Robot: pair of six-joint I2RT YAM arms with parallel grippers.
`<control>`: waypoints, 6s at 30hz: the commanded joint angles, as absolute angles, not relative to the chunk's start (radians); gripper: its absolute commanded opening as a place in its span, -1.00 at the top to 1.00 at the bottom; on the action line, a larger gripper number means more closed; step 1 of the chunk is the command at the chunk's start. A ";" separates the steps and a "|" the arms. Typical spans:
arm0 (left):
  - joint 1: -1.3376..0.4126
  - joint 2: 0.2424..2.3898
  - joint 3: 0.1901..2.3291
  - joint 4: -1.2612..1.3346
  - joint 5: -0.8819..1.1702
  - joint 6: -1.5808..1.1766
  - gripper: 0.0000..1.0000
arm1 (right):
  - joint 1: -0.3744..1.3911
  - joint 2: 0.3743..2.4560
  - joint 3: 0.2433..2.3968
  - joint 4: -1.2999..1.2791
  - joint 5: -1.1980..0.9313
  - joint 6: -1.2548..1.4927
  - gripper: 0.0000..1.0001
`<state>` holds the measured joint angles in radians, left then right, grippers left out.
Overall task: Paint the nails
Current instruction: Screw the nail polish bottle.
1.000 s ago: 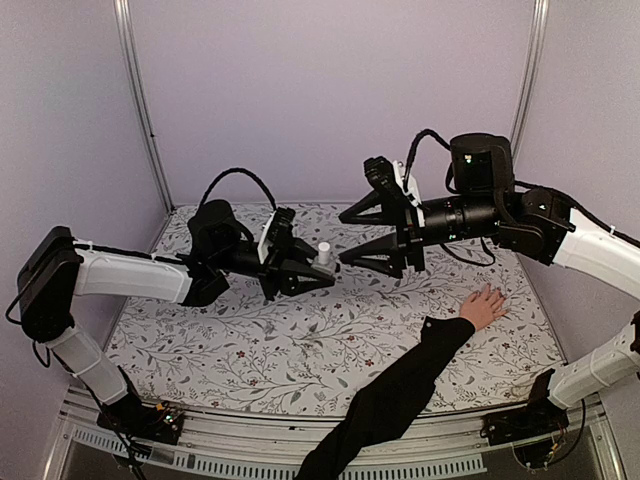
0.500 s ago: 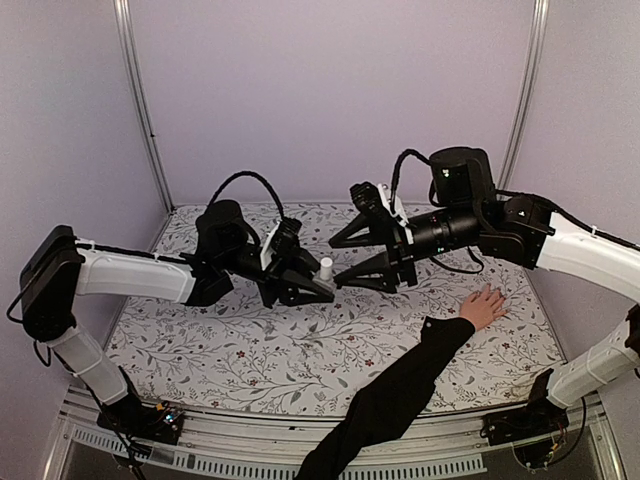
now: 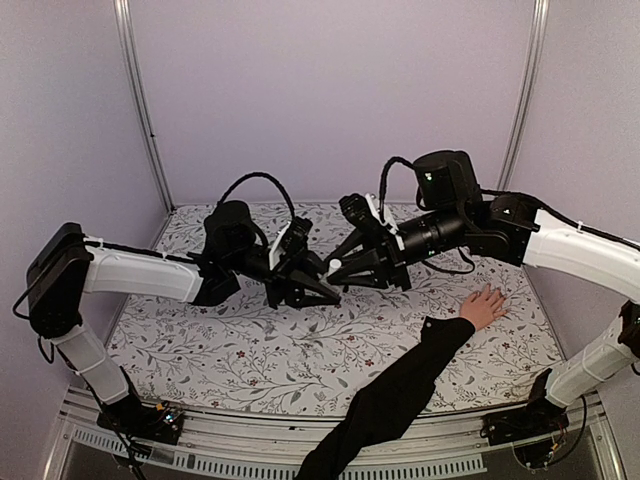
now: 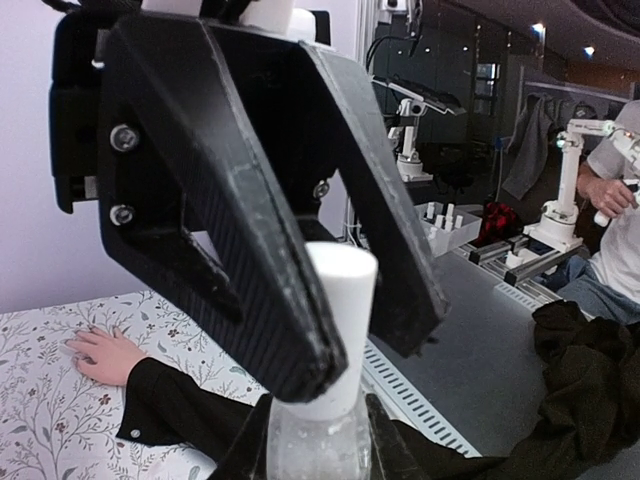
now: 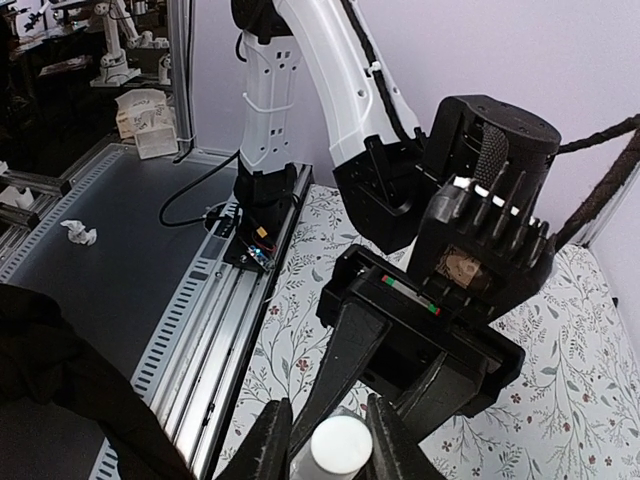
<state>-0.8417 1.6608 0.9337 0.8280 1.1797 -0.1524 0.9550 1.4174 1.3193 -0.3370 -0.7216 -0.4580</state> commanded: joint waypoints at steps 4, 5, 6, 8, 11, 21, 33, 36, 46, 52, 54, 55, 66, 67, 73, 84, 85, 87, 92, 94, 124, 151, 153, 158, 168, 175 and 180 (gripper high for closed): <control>-0.850 1.639 0.949 0.802 1.104 -0.150 1.00 | 0.951 1.433 1.344 -0.354 -0.709 -0.450 0.81; -0.850 1.636 0.949 0.797 1.106 -0.137 1.00 | 0.951 1.436 1.345 -0.354 -0.703 -0.448 0.85; -0.849 1.635 0.955 0.781 1.107 -0.122 1.00 | 0.951 1.440 1.345 -0.353 -0.697 -0.447 0.88; -0.848 1.641 0.982 0.726 1.093 -0.107 1.00 | 0.952 1.447 1.345 -0.349 -0.685 -0.440 0.94; -0.848 1.646 0.997 0.709 1.059 -0.108 1.00 | 0.951 1.453 1.338 -0.333 -0.647 -0.419 0.99; -0.850 1.586 0.941 0.771 0.721 -0.070 1.00 | 0.942 1.442 1.303 -0.248 -0.498 -0.336 1.00; -0.867 1.558 0.905 0.835 0.355 -0.055 1.00 | 0.934 1.463 1.284 -0.127 -0.231 -0.230 1.00; -0.879 1.568 0.902 0.858 0.253 -0.060 1.00 | 0.934 1.485 1.300 -0.104 -0.167 -0.206 1.00; -0.935 1.636 0.957 0.867 -0.057 -0.029 1.00 | 0.934 1.578 1.340 -0.046 -0.048 -0.100 1.00; -0.944 1.661 0.980 0.845 -0.097 -0.028 1.00 | 0.934 1.586 1.346 -0.012 -0.033 -0.067 0.88; -0.942 1.657 0.970 0.848 -0.082 -0.029 1.00 | 0.934 1.567 1.334 0.013 -0.026 -0.066 0.59; -0.939 1.651 0.964 0.848 -0.069 -0.028 1.00 | 0.933 1.558 1.325 0.028 -0.021 -0.071 0.42; -0.845 1.611 0.917 0.856 0.392 -0.044 1.00 | 0.848 1.396 1.217 0.115 -0.295 -0.098 -0.28; -0.843 1.613 0.921 0.856 0.409 -0.047 1.00 | 0.847 1.390 1.206 0.121 -0.329 -0.112 -0.28; -0.835 1.639 0.960 0.840 0.553 -0.061 1.00 | 0.839 1.388 1.193 0.111 -0.480 -0.170 -0.21; -0.836 1.650 0.969 0.859 0.561 -0.086 1.00 | 0.839 1.444 1.230 0.092 -0.463 -0.170 0.27; -0.837 1.650 0.969 0.859 0.550 -0.087 1.00 | 0.839 1.450 1.231 0.091 -0.463 -0.168 0.37; -0.837 1.651 0.968 0.858 0.523 -0.090 1.00 | 0.839 1.458 1.233 0.092 -0.461 -0.166 0.54; -0.836 1.657 0.977 0.853 0.462 -0.095 1.00 | 0.839 1.479 1.232 0.108 -0.420 -0.154 0.93; -0.836 1.662 0.980 0.854 0.430 -0.100 1.00 | 0.839 1.491 1.234 0.125 -0.366 -0.135 1.00; -0.873 1.731 1.037 0.810 0.077 -0.100 1.00 | 0.865 1.548 1.296 0.138 -0.007 0.012 0.20; -0.870 1.691 0.992 0.869 0.227 -0.082 1.00 | 0.738 1.545 1.264 0.124 -0.549 -0.151 0.03; -0.869 1.693 0.992 0.869 0.230 -0.082 1.00 | 0.737 1.564 1.269 0.130 -0.552 -0.149 0.11; -0.865 1.690 0.987 0.871 0.238 -0.100 1.00 | 0.737 1.579 1.266 0.146 -0.571 -0.148 0.32; -0.852 1.687 0.968 0.906 0.274 -0.125 1.00 | 0.733 1.532 1.258 0.143 -0.590 -0.168 0.21; -0.850 1.695 0.960 0.940 0.227 -0.158 1.00 | 0.706 1.488 1.255 0.142 -0.578 -0.167 0.07; -0.860 1.707 0.978 0.927 0.143 -0.171 1.00 | 0.688 1.515 1.271 0.128 -0.497 -0.144 0.05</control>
